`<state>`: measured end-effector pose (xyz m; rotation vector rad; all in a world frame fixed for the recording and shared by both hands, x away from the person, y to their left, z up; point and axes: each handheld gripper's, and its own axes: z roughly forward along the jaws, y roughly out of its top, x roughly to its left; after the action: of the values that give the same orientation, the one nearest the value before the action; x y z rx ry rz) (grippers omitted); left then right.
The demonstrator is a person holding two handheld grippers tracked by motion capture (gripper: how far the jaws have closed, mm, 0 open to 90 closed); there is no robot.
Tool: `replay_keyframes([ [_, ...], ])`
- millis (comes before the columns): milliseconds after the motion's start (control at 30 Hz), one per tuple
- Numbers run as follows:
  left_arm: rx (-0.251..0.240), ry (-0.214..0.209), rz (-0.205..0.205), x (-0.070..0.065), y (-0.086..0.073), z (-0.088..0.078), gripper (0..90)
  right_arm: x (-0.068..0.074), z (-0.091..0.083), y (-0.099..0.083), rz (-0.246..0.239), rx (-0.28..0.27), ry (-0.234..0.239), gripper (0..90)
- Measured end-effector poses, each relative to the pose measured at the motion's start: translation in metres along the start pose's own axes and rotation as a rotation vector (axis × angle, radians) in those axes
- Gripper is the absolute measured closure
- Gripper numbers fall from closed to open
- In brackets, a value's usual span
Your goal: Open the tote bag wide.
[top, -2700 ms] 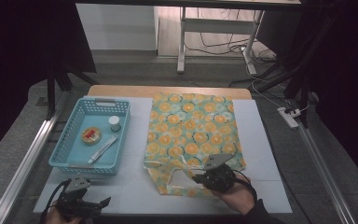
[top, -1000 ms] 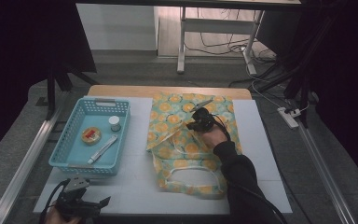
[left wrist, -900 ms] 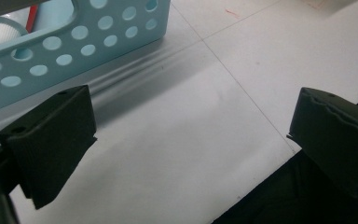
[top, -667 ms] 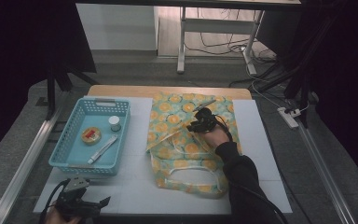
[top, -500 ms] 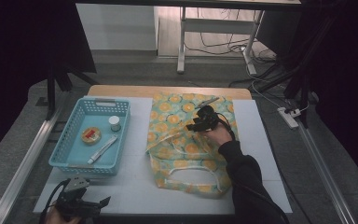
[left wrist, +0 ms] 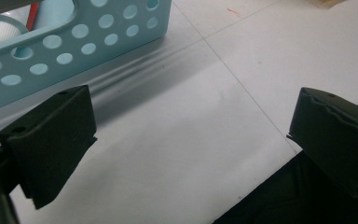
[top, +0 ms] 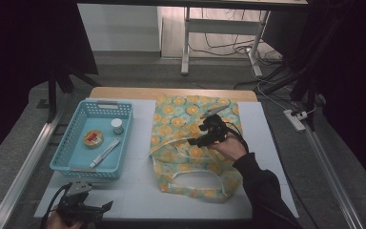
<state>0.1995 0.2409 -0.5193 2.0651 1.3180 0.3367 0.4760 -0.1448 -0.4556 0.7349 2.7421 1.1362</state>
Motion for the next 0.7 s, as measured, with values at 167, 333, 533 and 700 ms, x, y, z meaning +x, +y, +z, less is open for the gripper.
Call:
replay_keyframes([
  [167,0.001,0.002,-0.002,0.0,0.0,0.0,0.6,0.024,-0.006,-0.018,-0.025,0.023,0.026,13.0],
  [333,0.003,0.002,-0.002,0.0,0.0,0.001,0.6,0.041,-0.006,-0.036,-0.052,0.051,0.04,16.5],
  [533,0.004,0.003,-0.002,0.0,0.0,0.001,0.6,0.038,0.005,-0.06,-0.043,0.112,0.019,23.2],
  [700,0.004,0.002,-0.001,0.0,0.0,0.001,0.6,0.028,0.013,-0.072,-0.065,0.155,-0.054,28.2],
])
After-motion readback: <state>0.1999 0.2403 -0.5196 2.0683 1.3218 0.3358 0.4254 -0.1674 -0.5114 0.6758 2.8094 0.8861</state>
